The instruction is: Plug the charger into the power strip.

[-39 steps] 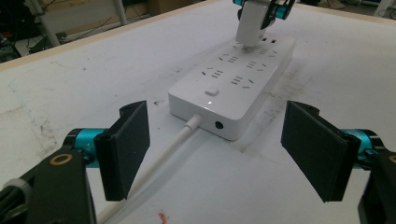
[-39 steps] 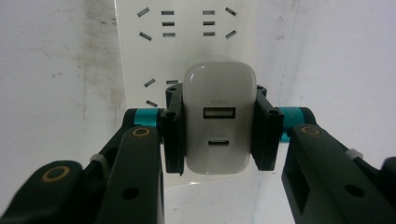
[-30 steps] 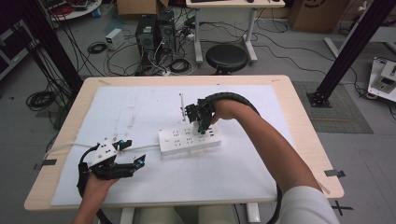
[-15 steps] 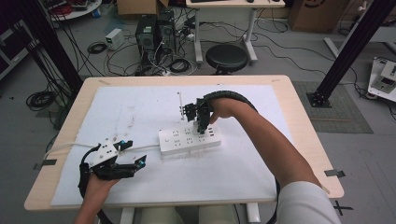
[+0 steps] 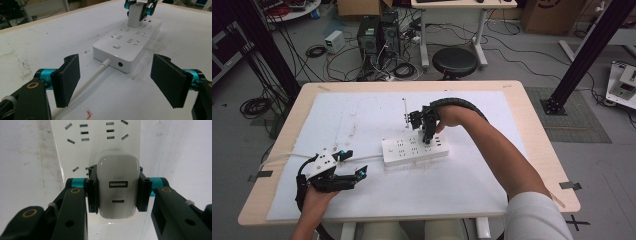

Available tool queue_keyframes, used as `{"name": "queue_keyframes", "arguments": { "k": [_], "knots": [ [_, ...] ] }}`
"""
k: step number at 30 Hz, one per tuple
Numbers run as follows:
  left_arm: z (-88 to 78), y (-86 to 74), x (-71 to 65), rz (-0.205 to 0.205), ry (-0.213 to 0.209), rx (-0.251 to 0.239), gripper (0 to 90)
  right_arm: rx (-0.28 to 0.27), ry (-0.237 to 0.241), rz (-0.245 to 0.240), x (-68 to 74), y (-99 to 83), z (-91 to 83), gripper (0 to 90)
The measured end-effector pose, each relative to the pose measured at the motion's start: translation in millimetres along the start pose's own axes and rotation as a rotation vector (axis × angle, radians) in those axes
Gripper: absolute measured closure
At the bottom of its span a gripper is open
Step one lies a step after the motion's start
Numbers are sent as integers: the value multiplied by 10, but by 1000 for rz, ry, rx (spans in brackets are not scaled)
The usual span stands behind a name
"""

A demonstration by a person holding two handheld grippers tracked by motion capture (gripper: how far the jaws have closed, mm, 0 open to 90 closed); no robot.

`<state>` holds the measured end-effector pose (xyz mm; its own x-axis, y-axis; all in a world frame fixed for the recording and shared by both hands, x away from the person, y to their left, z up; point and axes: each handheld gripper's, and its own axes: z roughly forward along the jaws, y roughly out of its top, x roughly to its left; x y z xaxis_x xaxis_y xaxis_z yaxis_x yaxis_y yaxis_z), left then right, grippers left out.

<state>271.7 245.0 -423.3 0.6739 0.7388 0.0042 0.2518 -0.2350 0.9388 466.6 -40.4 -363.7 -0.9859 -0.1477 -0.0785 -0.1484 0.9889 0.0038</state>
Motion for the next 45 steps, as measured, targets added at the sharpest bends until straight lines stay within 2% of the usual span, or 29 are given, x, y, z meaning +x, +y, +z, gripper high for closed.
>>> {"name": "queue_keyframes", "arguments": {
  "k": [6, 10, 11, 12, 13, 14, 15, 16, 17, 19, 21, 22, 23, 25, 26, 27, 30, 35, 39, 45],
  "knots": [
    [-21, -11, -2, -2, -1, -2, 238, -74, 0, 8, -8, -79, 9, 629],
    [-16, -6, -17, 0, -4, -6, 238, -117, 5, 53, -3, -118, 8, 602],
    [-17, -7, -19, -1, -4, -8, 238, -134, 8, 73, -5, -141, 6, 566],
    [-17, -7, -19, -1, -4, -8, 238, -134, 8, 73, -5, -141, 6, 566],
    [-18, -11, -18, -2, -6, -11, 238, -147, 18, 107, -9, -165, 8, 542],
    [-19, -14, -14, 1, -6, -9, 238, -164, 14, 121, -5, -206, 5, 517],
    [-21, -17, -14, -2, -5, -8, 238, -183, 17, 143, 2, -230, 3, 446],
    [-23, -19, -13, -2, -4, -9, 238, -201, 22, 185, 6, -250, -3, 377],
    [-25, -20, -14, -4, -3, -12, 238, -224, 24, 213, 9, -275, -14, 350],
    [-32, -17, -14, -2, -2, -14, 238, -268, 14, 225, 44, -312, -46, 321],
    [-39, -13, -23, -1, -2, -13, 238, -276, 8, 232, 54, -326, -62, 299],
    [-38, -11, -30, -1, -2, -16, 238, -317, -13, 266, 86, -367, -103, 249],
    [-38, -11, -36, -3, -3, -17, 238, -334, -21, 274, 104, -380, -124, 234],
    [-39, -7, -45, -1, -4, -19, 238, -367, -27, 296, 139, -402, -171, 233],
    [-39, -7, -45, -1, -4, -19, 238, -367, -27, 296, 139, -402, -171, 233],
    [-43, -3, -59, -1, -4, -22, 238, -403, -50, 345, 176, -435, -222, 232],
    [-48, -2, -73, 2, -5, -27, 238, -446, -65, 368, 208, -494, -270, 220],
    [-68, -5, -91, 2, -7, -32, 238, -490, -88, 465, 281, -654, -334, 220],
    [-78, -9, -99, -1, -7, -36, 238, -527, -79, 499, 381, -775, -306, 124],
    [-66, 3, -114, 4, -14, -39, 238, -592, -108, 552, 542, -967, -260, 108]
  ]
}}
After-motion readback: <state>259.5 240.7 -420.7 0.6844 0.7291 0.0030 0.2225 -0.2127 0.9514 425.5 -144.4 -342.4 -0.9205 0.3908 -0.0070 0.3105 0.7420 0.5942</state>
